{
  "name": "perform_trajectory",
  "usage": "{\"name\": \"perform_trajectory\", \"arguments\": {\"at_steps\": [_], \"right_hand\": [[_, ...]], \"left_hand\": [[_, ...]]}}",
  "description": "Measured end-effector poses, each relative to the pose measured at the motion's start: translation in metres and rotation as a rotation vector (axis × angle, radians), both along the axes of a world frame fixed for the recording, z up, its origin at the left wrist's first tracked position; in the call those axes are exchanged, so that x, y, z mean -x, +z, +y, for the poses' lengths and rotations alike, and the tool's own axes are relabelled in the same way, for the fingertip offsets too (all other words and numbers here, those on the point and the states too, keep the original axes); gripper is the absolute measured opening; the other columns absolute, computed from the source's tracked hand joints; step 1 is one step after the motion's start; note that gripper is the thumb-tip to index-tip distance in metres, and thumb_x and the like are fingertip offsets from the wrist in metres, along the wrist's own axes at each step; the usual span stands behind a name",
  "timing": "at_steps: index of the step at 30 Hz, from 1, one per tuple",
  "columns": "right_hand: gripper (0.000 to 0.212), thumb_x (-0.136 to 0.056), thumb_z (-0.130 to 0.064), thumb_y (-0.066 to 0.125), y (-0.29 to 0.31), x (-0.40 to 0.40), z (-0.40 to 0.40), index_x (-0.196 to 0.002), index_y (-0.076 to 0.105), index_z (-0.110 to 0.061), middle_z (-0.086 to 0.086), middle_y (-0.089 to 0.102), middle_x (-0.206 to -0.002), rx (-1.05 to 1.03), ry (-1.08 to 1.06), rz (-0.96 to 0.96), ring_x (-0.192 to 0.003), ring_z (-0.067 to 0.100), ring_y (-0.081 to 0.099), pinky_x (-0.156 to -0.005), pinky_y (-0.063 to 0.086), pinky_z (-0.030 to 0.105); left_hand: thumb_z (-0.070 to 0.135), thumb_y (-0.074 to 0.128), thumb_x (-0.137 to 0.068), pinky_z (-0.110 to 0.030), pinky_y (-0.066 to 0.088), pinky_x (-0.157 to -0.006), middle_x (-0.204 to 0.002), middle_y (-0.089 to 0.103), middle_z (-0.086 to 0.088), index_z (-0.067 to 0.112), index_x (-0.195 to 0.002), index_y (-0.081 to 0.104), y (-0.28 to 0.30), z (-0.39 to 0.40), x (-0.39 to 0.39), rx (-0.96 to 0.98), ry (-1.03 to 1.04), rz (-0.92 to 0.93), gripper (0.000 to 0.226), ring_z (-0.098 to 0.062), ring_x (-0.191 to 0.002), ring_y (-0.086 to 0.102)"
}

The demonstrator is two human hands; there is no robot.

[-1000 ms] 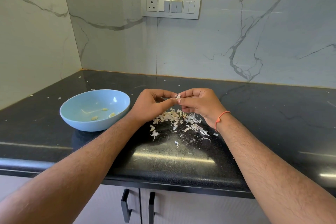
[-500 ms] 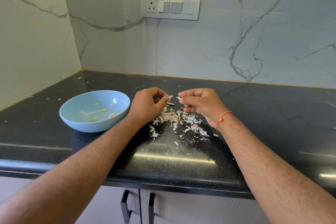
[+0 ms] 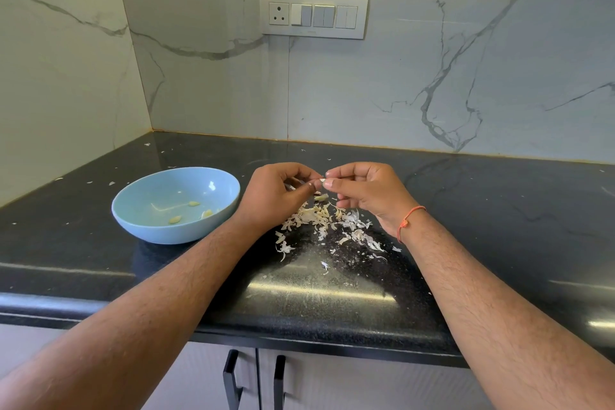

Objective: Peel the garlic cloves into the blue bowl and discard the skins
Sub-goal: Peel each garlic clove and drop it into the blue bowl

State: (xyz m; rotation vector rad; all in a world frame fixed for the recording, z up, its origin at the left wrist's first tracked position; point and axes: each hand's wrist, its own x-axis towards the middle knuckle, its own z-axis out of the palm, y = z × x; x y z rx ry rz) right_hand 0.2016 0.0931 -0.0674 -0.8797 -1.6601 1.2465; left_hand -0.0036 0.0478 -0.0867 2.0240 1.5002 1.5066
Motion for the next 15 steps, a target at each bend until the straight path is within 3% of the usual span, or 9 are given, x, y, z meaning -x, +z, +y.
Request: {"name": "perform_trajectory", "arguments": {"at_steps": [6,10,15], "right_hand": [[0.003,-0.090,-0.014,0.081,-0.0045,0.0015,0.0011,-0.092,0.081,-0.015,0.003,0.077,-0.080,-0.186,-0.050,-0.088,-0.070,0.012,0.069,-0.071,0.063,0.031],[0.005,-0.092,-0.012,0.079,-0.0052,-0.0007,0.0029,-0.096,0.080,-0.011,0.008,0.075,-0.085,-0.108,0.014,-0.046,-0.076,0.018,0.069,-0.080,0.064,0.037],[0.007,-0.092,-0.003,0.073,-0.0026,-0.0024,0.0011,-0.096,0.078,-0.006,0.012,0.071,-0.084,0.043,0.160,0.102,-0.078,0.020,0.066,-0.073,0.059,0.029]], "left_hand": [[0.024,0.080,-0.094,-0.015,0.047,-0.058,-0.071,0.075,0.007,0.020,-0.095,0.083,-0.0004,-0.0003,-0.0009,0.132,-0.066,-0.159,0.005,0.000,-0.058,0.060],[0.023,0.078,-0.095,-0.018,0.047,-0.057,-0.089,0.077,-0.015,0.015,-0.100,0.082,0.0013,-0.0029,-0.0002,0.257,-0.188,-0.321,0.010,-0.010,-0.066,0.057],[0.025,0.079,-0.093,-0.022,0.045,-0.064,-0.090,0.073,-0.015,0.015,-0.102,0.081,0.0012,-0.0004,0.0019,0.397,-0.311,-0.468,0.014,-0.012,-0.071,0.058]]}}
